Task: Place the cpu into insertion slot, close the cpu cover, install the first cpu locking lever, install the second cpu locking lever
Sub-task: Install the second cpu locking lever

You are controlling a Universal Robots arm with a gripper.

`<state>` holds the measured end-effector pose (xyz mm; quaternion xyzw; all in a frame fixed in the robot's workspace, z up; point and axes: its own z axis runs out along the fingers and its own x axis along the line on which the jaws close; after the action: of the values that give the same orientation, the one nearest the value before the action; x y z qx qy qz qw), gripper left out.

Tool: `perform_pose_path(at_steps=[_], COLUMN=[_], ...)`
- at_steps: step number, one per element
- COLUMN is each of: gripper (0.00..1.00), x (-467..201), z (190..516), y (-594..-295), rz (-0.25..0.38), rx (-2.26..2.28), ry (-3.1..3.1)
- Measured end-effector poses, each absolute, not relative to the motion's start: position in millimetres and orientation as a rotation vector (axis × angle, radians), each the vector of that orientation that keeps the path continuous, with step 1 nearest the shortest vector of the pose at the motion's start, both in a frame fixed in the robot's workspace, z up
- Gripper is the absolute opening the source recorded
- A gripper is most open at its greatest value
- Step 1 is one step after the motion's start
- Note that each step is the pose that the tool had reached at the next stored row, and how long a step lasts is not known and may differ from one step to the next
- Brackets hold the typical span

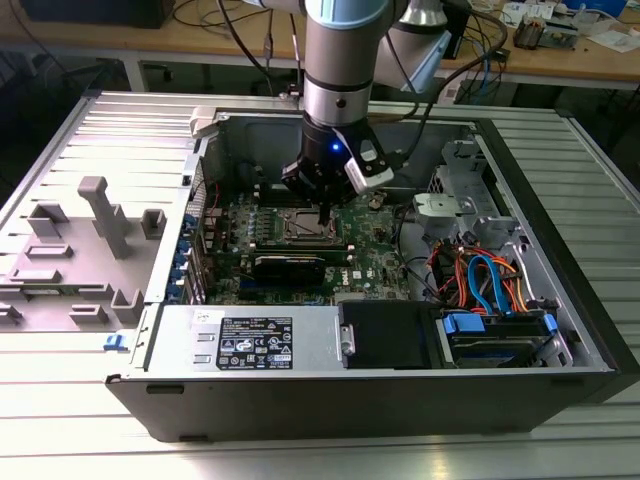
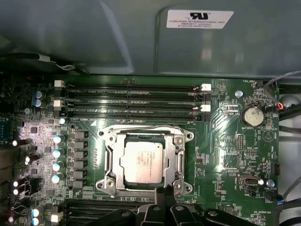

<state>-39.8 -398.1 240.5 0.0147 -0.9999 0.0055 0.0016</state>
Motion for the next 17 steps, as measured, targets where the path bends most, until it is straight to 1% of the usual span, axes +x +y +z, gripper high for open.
perform_pose_path(at_steps=[5, 7, 17], gripper=[0.11, 0.11, 0.11], x=[-40, -40, -51], z=[241, 241, 241], y=[-406, -417, -418], rz=[0.017, 0.017, 0.017], rx=[0.048, 0.048, 0.054], ry=[-3.138, -3.138, -3.138])
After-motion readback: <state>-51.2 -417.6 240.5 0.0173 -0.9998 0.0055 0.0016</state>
